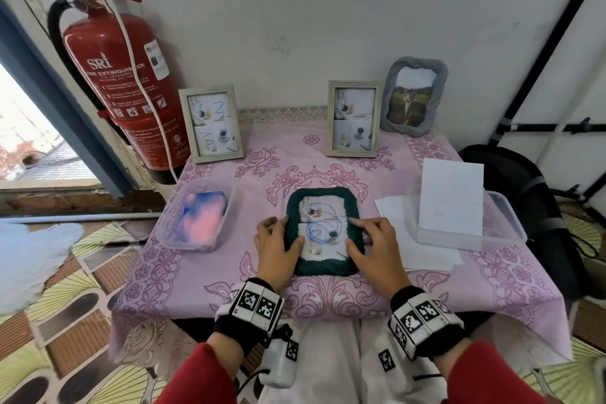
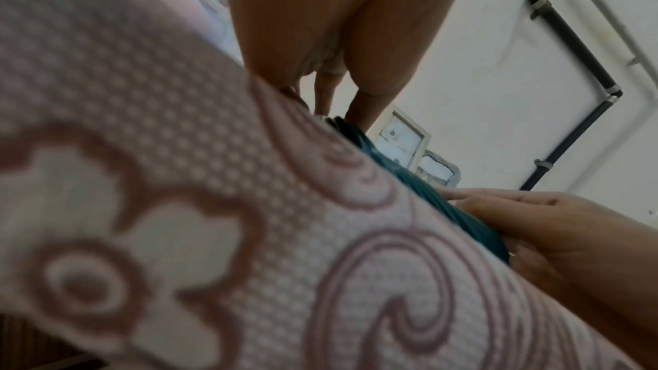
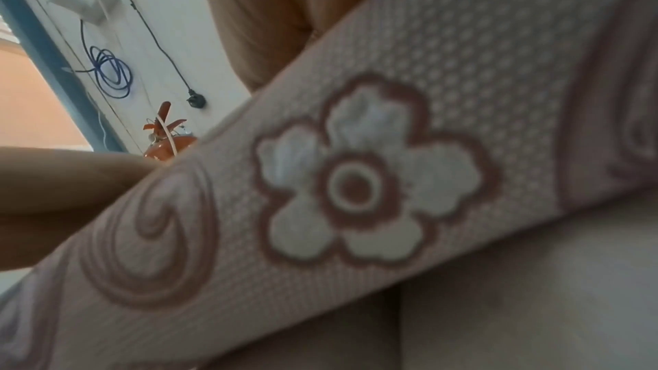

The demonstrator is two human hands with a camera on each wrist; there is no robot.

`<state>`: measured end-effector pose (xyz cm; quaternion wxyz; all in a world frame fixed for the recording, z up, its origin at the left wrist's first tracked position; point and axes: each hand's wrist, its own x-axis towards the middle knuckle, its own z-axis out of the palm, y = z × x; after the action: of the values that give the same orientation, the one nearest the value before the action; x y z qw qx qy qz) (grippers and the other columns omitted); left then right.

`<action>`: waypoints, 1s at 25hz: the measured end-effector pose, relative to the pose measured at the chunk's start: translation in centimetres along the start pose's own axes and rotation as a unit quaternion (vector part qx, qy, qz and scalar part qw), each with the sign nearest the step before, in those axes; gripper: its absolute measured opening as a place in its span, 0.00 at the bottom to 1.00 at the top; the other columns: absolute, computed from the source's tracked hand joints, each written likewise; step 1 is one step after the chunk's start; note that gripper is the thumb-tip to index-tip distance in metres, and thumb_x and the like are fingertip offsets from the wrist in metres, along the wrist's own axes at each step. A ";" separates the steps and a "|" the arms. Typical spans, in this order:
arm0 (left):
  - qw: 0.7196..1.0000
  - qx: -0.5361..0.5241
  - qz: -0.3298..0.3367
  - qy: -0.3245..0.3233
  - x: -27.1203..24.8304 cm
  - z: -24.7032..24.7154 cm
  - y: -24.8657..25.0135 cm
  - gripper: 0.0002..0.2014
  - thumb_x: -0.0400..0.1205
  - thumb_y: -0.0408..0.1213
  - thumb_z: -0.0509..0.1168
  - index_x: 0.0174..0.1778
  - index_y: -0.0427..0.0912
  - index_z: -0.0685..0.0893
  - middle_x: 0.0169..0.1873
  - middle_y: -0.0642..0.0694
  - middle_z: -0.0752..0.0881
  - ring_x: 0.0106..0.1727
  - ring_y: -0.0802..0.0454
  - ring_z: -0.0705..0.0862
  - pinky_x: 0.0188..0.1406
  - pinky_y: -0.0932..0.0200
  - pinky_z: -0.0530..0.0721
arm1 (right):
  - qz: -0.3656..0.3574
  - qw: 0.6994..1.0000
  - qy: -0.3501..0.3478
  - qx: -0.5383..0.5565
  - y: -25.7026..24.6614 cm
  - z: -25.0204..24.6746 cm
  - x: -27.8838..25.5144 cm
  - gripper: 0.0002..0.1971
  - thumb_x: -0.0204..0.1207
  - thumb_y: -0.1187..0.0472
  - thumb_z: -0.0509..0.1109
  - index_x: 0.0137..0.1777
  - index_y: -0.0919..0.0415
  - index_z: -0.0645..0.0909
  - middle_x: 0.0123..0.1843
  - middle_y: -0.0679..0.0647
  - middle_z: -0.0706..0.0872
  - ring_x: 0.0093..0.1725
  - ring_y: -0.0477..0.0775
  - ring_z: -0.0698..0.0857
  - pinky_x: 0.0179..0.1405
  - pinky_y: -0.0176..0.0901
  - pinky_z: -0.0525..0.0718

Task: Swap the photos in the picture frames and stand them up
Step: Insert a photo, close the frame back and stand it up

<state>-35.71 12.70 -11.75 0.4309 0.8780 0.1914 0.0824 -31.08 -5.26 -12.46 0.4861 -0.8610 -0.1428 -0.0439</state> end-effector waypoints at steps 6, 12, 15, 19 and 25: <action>0.985 -0.073 0.117 0.100 -0.2 -4.1 0.8 0.25 0.80 0.32 0.65 0.73 0.46 0.70 0.66 0.45 0.73 0.64 0.52 0.74 0.63 0.54 0.77 | -0.025 1.000 0.016 -0.010 0.0 0.2 -0.4 0.15 0.72 0.68 0.73 0.60 0.64 0.84 0.60 0.59 0.77 0.64 0.54 0.74 0.69 0.40 0.71; 0.983 0.053 0.029 0.174 4.6 -13.5 -2.2 0.22 0.78 0.30 0.66 0.69 0.41 0.74 0.65 0.38 0.76 0.62 0.43 0.77 0.63 0.51 0.76 | -0.024 1.000 0.019 0.000 0.1 0.3 -0.4 0.15 0.71 0.68 0.73 0.59 0.64 0.84 0.60 0.59 0.77 0.65 0.55 0.75 0.70 0.45 0.73; 0.982 0.186 -0.036 -0.012 6.1 -15.5 -4.3 0.22 0.75 0.32 0.72 0.65 0.37 0.80 0.61 0.35 0.80 0.58 0.40 0.80 0.61 0.54 0.76 | -0.023 1.000 0.021 0.001 0.3 0.3 -0.4 0.15 0.72 0.68 0.73 0.59 0.63 0.84 0.59 0.58 0.78 0.64 0.54 0.74 0.69 0.42 0.73; 0.962 0.262 0.000 -0.081 6.4 -15.5 -4.8 0.26 0.71 0.36 0.76 0.67 0.41 0.80 0.59 0.37 0.77 0.57 0.42 0.80 0.63 0.55 0.75 | -0.021 1.000 0.017 0.000 0.4 0.3 -0.4 0.15 0.72 0.67 0.73 0.59 0.62 0.84 0.59 0.57 0.78 0.64 0.53 0.74 0.69 0.41 0.72; 0.956 0.293 0.002 -0.021 6.2 -14.7 -4.8 0.17 0.75 0.37 0.68 0.61 0.47 0.84 0.54 0.41 0.86 0.54 0.43 0.83 0.57 0.55 0.78 | -0.020 1.000 0.017 -0.004 0.3 0.3 -0.4 0.15 0.72 0.67 0.73 0.59 0.62 0.84 0.59 0.57 0.78 0.64 0.52 0.74 0.68 0.39 0.71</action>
<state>-35.87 28.52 -6.59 0.1580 0.9678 0.1961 0.0050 -31.35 -5.21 -13.00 0.4841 -0.8590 -0.1519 -0.0688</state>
